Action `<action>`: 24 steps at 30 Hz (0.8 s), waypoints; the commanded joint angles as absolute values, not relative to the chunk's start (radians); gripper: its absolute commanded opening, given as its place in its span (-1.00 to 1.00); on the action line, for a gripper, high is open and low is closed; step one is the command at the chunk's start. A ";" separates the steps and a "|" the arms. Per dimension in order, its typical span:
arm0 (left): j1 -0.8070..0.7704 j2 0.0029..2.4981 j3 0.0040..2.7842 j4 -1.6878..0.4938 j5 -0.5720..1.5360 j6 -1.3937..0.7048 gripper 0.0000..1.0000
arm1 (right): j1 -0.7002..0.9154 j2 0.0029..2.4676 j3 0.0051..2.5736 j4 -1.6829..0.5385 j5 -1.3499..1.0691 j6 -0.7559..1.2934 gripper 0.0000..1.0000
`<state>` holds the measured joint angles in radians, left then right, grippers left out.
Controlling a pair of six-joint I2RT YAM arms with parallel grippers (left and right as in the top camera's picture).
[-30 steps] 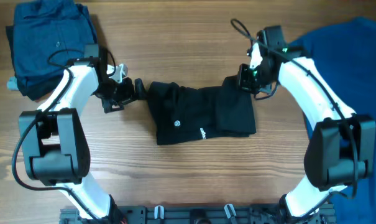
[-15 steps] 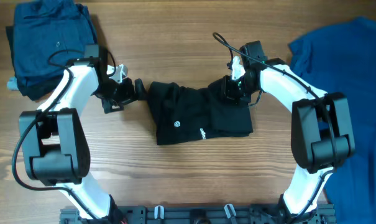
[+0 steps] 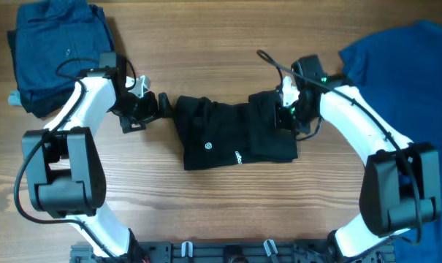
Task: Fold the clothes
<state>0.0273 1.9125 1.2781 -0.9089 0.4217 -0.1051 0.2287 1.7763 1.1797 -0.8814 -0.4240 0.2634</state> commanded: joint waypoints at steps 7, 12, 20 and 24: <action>0.032 1.921 1.279 -0.910 0.445 -0.083 1.00 | 0.265 1.779 0.913 -0.688 -0.619 0.284 -0.62; 0.032 1.921 1.279 -0.914 0.445 -0.083 0.99 | 0.264 1.756 0.946 -0.709 -0.577 0.325 -0.91; 0.032 1.921 1.279 -0.913 0.445 -0.083 0.99 | 0.260 1.513 1.191 -0.720 -0.363 0.369 -0.66; 0.032 1.921 1.279 -0.913 0.445 -0.083 0.99 | 0.260 1.661 1.190 -0.686 -0.386 0.369 -0.68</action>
<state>0.0273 1.9125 1.2781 -0.9123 0.4217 -0.1051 0.2611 1.5589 1.1938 -0.6991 -0.3943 0.3584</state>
